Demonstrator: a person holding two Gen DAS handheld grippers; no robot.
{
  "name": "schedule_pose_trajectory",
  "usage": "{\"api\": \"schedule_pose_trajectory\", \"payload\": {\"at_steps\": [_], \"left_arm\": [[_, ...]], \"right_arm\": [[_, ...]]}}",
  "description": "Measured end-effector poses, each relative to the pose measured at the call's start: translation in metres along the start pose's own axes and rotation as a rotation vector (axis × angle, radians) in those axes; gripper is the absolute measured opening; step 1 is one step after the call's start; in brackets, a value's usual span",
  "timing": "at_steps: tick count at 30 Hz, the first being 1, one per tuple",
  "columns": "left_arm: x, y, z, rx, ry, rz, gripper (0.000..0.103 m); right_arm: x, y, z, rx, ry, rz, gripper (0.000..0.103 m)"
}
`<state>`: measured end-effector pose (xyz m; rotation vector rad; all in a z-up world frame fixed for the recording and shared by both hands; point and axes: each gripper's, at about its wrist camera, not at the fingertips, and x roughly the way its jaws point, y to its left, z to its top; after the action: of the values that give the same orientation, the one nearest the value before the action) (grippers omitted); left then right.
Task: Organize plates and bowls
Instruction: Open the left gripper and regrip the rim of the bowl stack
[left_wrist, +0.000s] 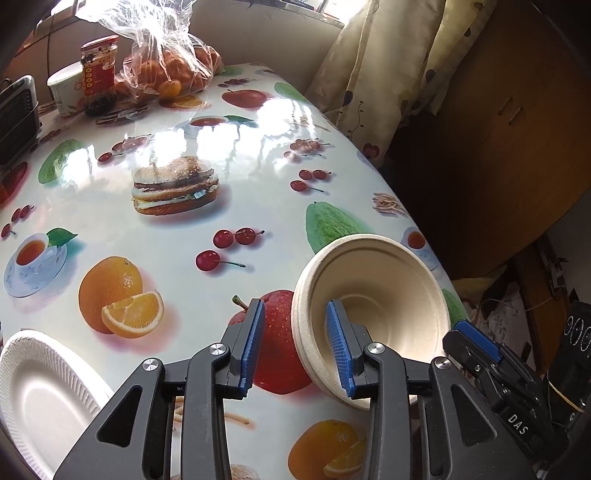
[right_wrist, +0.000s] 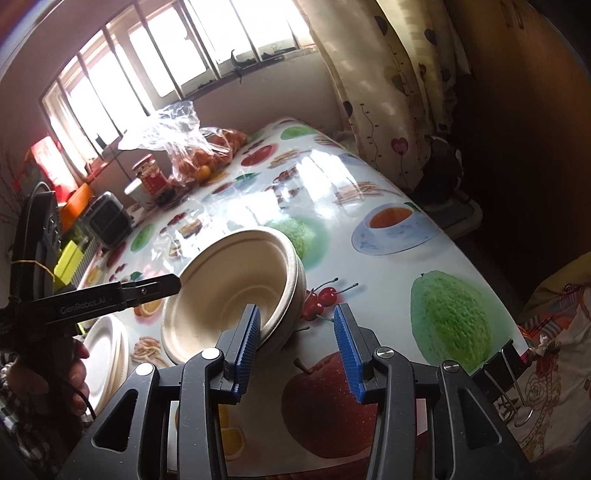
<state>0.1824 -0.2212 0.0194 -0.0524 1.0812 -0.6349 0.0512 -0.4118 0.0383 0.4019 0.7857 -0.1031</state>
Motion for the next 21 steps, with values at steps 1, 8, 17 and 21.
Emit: {"api": "schedule_pose_trajectory", "payload": {"at_steps": [1, 8, 17, 21], "left_arm": [[0.0, 0.0, 0.0, 0.0, -0.005, 0.005, 0.041], [-0.006, -0.004, -0.006, 0.035, -0.044, 0.058, 0.045], [-0.004, -0.009, -0.009, 0.035, -0.048, 0.039, 0.048], [-0.002, -0.009, -0.009, 0.033, -0.045, 0.028, 0.048]], "right_arm": [[0.0, -0.001, 0.0, 0.001, 0.0, 0.0, 0.041], [0.007, -0.007, 0.001, 0.016, 0.008, 0.007, 0.041], [0.013, -0.013, 0.0, 0.014, 0.02, 0.036, 0.041], [0.014, -0.015, 0.0, 0.014, 0.02, 0.041, 0.041]]}}
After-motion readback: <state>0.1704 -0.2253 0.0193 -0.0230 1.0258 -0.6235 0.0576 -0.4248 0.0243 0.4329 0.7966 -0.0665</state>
